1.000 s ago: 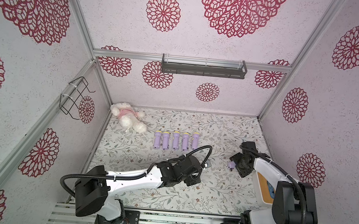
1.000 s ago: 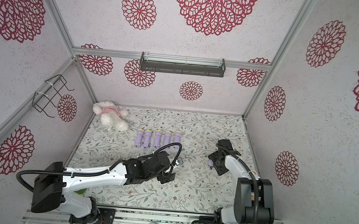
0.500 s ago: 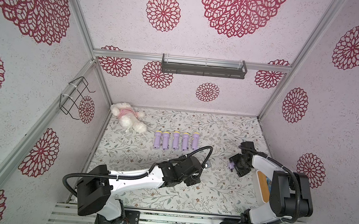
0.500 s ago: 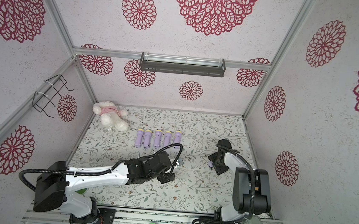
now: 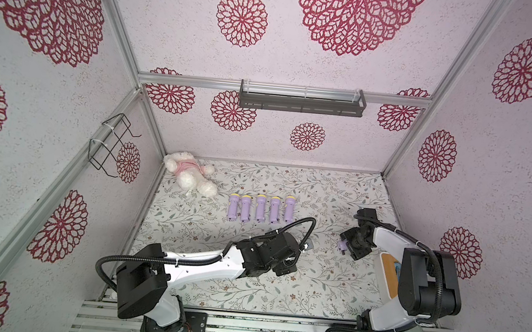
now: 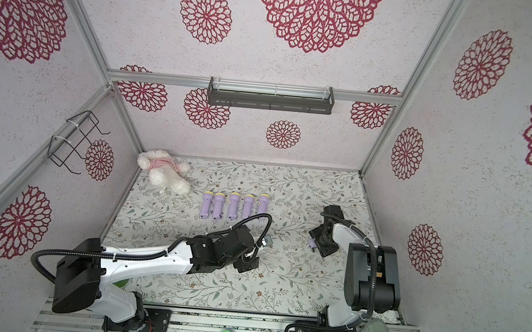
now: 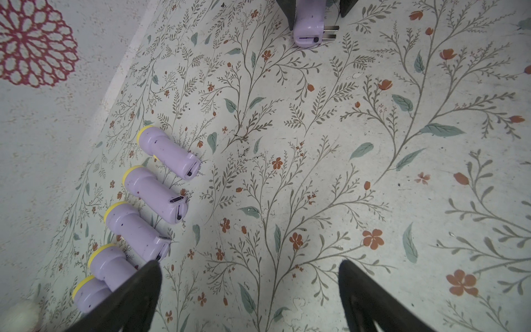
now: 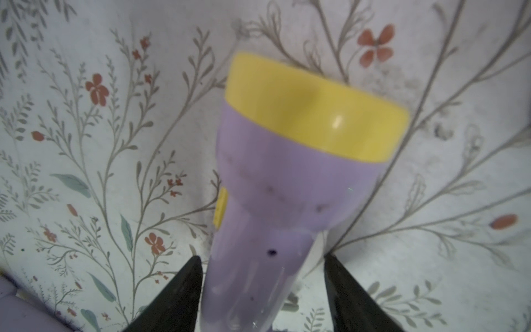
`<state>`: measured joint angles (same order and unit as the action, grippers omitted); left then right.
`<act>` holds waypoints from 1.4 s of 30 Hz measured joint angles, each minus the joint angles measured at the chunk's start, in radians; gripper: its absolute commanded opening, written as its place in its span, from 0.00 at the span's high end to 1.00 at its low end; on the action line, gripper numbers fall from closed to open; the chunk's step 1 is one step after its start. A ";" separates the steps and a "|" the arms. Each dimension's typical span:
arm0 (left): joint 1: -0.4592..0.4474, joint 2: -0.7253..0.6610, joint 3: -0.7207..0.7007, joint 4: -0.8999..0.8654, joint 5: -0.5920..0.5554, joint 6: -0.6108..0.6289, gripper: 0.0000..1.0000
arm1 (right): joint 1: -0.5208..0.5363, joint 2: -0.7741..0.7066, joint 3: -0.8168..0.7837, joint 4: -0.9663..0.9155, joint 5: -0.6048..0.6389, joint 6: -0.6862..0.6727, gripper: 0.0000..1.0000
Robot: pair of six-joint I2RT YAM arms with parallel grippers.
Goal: Close the plug at the bottom of the flashlight
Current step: Pick up the flashlight from the center of the board.
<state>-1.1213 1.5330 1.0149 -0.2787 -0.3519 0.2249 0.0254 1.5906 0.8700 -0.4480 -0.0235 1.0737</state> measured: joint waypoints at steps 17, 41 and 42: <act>0.000 0.006 0.002 -0.005 -0.006 0.010 0.03 | -0.008 0.050 0.042 0.039 -0.020 -0.008 0.45; 0.000 0.006 0.009 -0.021 -0.026 0.012 0.03 | -0.010 0.016 0.003 0.050 -0.052 -0.008 0.46; 0.000 0.006 0.010 -0.023 -0.026 0.012 0.03 | -0.010 0.015 0.003 0.047 -0.052 -0.008 0.46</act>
<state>-1.1213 1.5391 1.0252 -0.3012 -0.3779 0.2371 0.0158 1.6054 0.8726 -0.4015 -0.0757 1.0657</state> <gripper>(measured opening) 0.974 0.544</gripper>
